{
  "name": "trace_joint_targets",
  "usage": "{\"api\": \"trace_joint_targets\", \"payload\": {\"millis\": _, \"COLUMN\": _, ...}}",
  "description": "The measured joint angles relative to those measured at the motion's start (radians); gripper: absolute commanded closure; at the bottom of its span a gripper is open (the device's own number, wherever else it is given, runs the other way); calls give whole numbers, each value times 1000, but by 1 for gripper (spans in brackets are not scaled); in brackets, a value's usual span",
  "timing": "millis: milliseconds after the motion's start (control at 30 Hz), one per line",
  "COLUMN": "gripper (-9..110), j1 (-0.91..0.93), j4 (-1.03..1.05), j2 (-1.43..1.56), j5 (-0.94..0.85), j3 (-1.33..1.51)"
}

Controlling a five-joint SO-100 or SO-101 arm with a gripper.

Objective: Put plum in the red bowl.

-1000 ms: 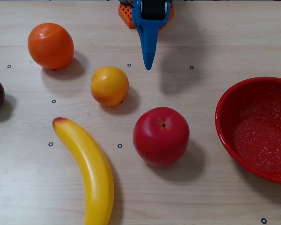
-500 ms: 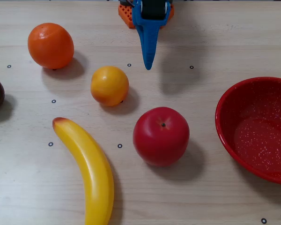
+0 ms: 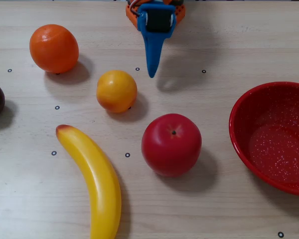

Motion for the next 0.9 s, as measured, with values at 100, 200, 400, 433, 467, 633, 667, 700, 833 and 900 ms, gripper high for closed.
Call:
{"api": "trace_joint_targets", "payload": {"millis": 100, "gripper": 102, "j1": -6, "j4": 69, "j2": -83, "j5": -6, "j3": -127}}
{"api": "trace_joint_targets", "payload": {"millis": 200, "gripper": 102, "j1": -3, "j4": 74, "j2": -141, "j5": -35, "j3": -232}}
{"api": "trace_joint_targets", "payload": {"millis": 400, "gripper": 102, "j1": 77, "j4": 137, "j2": -293, "j5": -87, "j3": -414}}
{"api": "trace_joint_targets", "payload": {"millis": 433, "gripper": 102, "j1": 75, "j4": 161, "j2": -319, "j5": -91, "j3": -449}}
{"api": "trace_joint_targets", "payload": {"millis": 467, "gripper": 102, "j1": 91, "j4": 184, "j2": -347, "j5": -104, "j3": -486}}
{"api": "trace_joint_targets", "payload": {"millis": 633, "gripper": 102, "j1": 186, "j4": 215, "j2": -462, "j5": -173, "j3": -606}}
{"api": "trace_joint_targets", "payload": {"millis": 667, "gripper": 102, "j1": 207, "j4": 225, "j2": -495, "j5": -186, "j3": -644}}
{"api": "trace_joint_targets", "payload": {"millis": 700, "gripper": 102, "j1": 227, "j4": 238, "j2": -526, "j5": -192, "j3": -678}}
{"api": "trace_joint_targets", "payload": {"millis": 833, "gripper": 102, "j1": 311, "j4": 302, "j2": -673, "j5": -213, "j3": -836}}
{"api": "trace_joint_targets", "payload": {"millis": 900, "gripper": 102, "j1": 330, "j4": 334, "j2": -733, "j5": -213, "j3": -908}}
